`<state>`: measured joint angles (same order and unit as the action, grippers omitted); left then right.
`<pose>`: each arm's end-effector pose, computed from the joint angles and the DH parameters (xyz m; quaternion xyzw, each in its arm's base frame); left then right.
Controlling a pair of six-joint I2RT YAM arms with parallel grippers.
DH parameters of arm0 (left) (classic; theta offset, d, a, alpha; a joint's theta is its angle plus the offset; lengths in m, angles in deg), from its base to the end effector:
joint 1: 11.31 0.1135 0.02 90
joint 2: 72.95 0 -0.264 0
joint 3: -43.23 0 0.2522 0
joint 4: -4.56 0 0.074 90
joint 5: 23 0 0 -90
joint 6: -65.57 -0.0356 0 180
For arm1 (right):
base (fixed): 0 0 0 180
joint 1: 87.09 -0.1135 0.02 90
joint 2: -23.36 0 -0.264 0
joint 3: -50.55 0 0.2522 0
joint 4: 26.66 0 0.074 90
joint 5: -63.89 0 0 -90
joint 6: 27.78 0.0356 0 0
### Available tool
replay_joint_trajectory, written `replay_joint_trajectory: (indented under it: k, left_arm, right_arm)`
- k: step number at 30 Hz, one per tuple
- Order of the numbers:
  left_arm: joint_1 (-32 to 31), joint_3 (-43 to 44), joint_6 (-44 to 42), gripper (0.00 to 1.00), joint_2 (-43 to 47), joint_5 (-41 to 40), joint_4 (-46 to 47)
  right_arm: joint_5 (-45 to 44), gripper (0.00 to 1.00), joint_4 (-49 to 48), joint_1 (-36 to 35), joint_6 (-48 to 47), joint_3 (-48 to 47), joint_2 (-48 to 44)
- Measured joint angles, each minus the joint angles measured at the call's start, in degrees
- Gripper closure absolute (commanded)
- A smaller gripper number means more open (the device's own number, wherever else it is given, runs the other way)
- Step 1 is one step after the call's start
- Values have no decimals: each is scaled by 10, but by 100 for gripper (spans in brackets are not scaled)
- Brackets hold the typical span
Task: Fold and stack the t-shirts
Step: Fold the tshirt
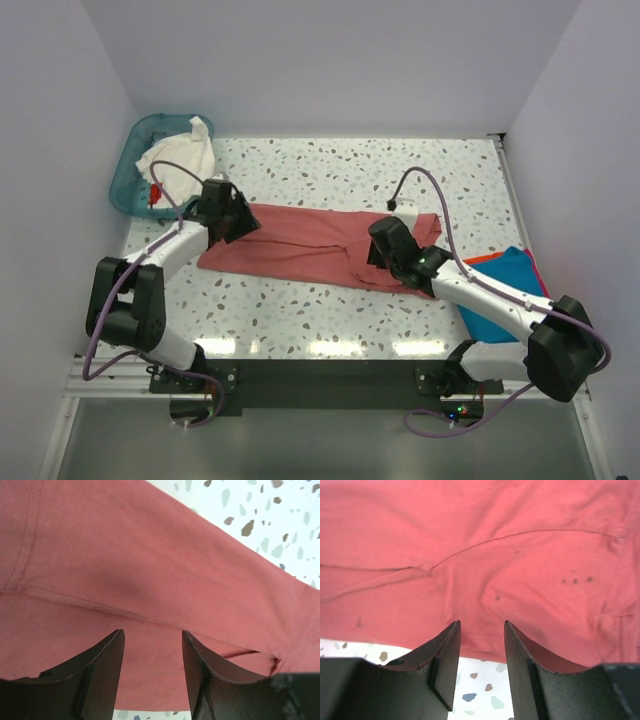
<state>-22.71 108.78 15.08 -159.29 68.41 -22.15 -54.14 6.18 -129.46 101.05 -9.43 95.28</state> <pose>0.3066 -0.0627 0.2066 -0.2220 0.9051 -0.1661 0.3223 0.2031 0.1626 0.2380 0.0654 0.8981 0.0730 0.4287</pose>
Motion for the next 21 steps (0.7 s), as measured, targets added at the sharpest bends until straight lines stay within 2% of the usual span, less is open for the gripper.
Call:
replay_joint_trajectory:
  k: [5, 13, 21]
  left_arm:
    - [0, 0, 14, 47, -36, -4, -2]
    - [-3, -2, 19, 48, -41, -15, -1]
    - [-3, -12, 19, 50, -41, -33, -4]
  right_arm:
    - [-10, 63, 25, 28, 13, 6, 13]
    - [12, 74, 22, 59, 36, 100, 21]
    - [54, 73, 5, 60, 50, 129, 19]
